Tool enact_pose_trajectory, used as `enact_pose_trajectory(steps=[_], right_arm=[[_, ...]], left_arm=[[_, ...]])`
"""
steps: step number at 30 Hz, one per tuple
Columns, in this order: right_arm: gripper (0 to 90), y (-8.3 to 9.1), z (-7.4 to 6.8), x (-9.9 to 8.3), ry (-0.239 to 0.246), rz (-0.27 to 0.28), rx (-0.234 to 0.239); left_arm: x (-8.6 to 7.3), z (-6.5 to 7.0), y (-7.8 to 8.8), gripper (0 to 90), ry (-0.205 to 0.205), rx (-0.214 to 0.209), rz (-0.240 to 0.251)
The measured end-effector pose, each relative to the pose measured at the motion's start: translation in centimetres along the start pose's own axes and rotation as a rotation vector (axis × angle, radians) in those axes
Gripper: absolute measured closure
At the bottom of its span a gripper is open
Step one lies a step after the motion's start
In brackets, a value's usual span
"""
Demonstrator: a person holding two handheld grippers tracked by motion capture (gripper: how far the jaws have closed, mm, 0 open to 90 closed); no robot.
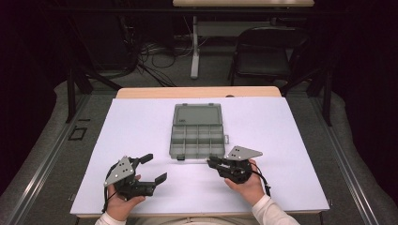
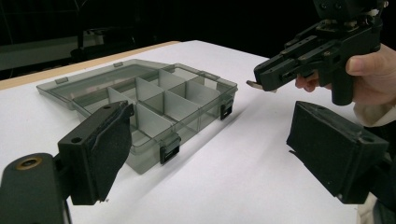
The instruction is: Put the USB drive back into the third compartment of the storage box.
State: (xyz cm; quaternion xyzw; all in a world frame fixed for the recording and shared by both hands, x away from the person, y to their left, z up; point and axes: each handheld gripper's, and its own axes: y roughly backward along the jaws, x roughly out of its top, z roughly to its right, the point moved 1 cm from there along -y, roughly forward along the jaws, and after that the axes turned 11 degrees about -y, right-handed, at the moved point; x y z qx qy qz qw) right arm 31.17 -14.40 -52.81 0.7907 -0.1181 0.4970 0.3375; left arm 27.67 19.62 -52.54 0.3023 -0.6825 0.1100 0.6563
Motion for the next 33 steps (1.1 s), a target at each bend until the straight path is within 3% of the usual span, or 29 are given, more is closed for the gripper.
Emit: enact_pose_trajectory(steps=[11, 33], right_arm=[[79.4, -0.1, 0.2, 0.7, 0.015, 0.006, -0.017], [79.4, -2.0, 2.2, 4.7, 0.028, -0.018, -0.072]], left_arm=[[0.0, 0.1, -0.1, 13.3, 0.001, -0.001, -0.004], [0.0, 0.1, 0.0, 13.3, 0.003, 0.006, -0.003]])
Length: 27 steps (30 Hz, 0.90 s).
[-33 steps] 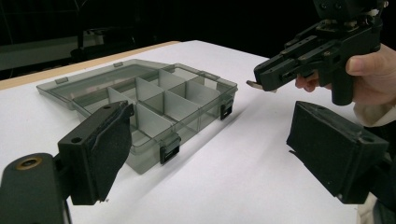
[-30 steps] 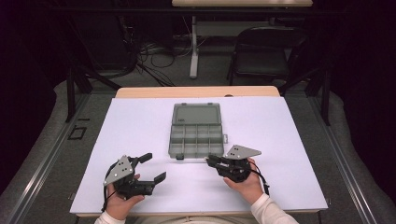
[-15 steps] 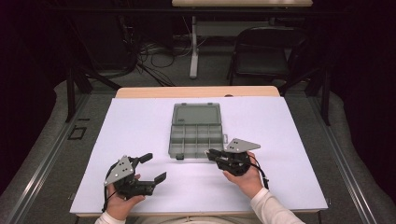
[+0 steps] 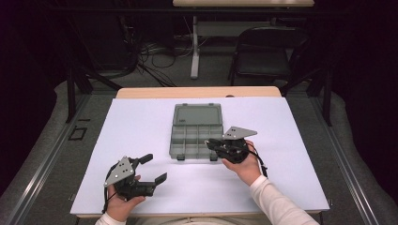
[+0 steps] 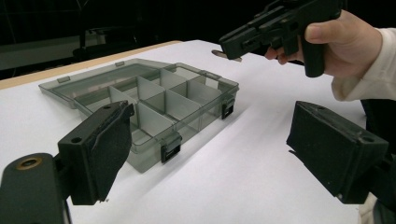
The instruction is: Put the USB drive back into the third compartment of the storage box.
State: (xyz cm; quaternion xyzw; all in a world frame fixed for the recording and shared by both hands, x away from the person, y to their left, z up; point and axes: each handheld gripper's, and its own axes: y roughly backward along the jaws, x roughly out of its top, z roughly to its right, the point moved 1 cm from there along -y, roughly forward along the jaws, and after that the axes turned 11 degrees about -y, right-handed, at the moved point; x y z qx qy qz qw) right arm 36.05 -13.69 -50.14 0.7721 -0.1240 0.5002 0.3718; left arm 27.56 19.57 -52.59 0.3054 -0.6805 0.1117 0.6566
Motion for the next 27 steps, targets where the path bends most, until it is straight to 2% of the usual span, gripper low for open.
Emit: enact_pose_trajectory(steps=[7, 15, 27], right_arm=[[79.4, -0.9, 0.7, 0.8, 0.005, -0.020, -0.023], [79.4, -2.0, 1.5, 1.3, -0.015, -0.040, -0.034], [79.4, -4.0, 2.1, 1.9, 0.001, -0.083, -0.063]], left_arm=[[0.0, 0.0, 0.0, 13.3, -0.001, -0.002, 0.000], [0.0, 0.0, -0.1, 13.3, -0.001, -0.004, 0.004], [0.0, -0.1, -0.1, 13.3, -0.004, -0.002, -0.003]])
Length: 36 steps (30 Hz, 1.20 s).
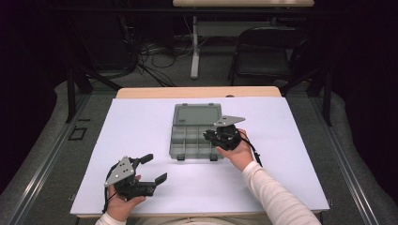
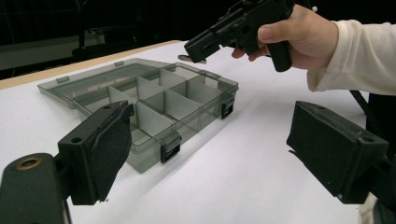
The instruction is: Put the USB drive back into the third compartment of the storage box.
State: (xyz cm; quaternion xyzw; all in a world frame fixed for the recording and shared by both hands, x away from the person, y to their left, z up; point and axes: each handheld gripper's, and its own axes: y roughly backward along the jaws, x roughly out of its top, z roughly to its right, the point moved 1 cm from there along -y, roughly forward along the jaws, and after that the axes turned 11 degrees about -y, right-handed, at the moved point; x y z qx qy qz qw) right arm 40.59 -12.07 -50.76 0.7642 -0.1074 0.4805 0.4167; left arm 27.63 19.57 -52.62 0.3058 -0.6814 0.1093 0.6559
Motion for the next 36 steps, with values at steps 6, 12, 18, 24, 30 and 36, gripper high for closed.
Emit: enact_pose_trajectory(steps=[6, 12, 18, 24, 30, 36], right_arm=[[79.4, -1.0, 0.3, 0.3, 0.000, -0.011, -0.012], [79.4, -2.0, 0.8, 0.5, -0.008, -0.029, -0.028], [79.4, -2.7, 0.9, 0.7, -0.007, -0.029, -0.036], [79.4, -3.3, 1.2, 0.7, -0.011, -0.043, -0.049], [79.4, -3.7, 1.5, 0.5, -0.019, -0.048, -0.059], [79.4, -4.0, 1.6, 0.3, -0.012, -0.051, -0.068]], left_arm=[[0.0, 0.0, 0.0, 13.3, -0.001, -0.002, -0.001], [0.0, 0.0, 0.0, 13.5, -0.001, -0.002, 0.000], [0.0, 0.0, 0.0, 13.5, -0.001, -0.005, 0.000], [0.0, 0.0, 0.0, 13.5, 0.000, -0.009, 0.000], [0.0, 0.0, -0.1, 13.5, 0.001, -0.008, 0.001], [0.0, 0.0, -0.1, 13.5, 0.003, -0.008, 0.000]])
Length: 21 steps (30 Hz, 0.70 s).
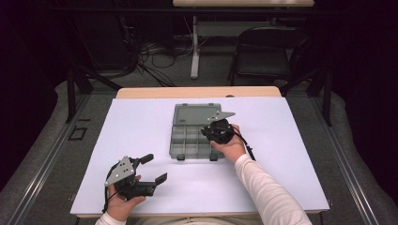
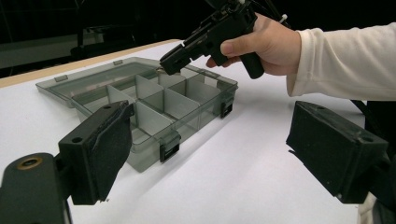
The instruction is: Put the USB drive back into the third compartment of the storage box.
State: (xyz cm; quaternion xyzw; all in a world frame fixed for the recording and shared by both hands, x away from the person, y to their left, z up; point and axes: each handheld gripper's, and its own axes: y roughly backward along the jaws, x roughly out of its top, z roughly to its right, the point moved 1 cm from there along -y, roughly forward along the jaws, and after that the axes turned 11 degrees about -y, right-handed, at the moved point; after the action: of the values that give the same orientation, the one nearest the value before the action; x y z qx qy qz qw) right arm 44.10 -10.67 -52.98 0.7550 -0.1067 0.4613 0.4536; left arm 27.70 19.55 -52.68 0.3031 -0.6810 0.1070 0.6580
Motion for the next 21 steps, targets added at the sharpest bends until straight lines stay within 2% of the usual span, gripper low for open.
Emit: enact_pose_trajectory(steps=[21], right_arm=[[79.4, -0.58, -0.17, -0.24, 0.001, -0.015, 0.005]], left_arm=[[-0.01, -0.02, -0.01, 13.5, 0.003, -0.005, -0.004]])
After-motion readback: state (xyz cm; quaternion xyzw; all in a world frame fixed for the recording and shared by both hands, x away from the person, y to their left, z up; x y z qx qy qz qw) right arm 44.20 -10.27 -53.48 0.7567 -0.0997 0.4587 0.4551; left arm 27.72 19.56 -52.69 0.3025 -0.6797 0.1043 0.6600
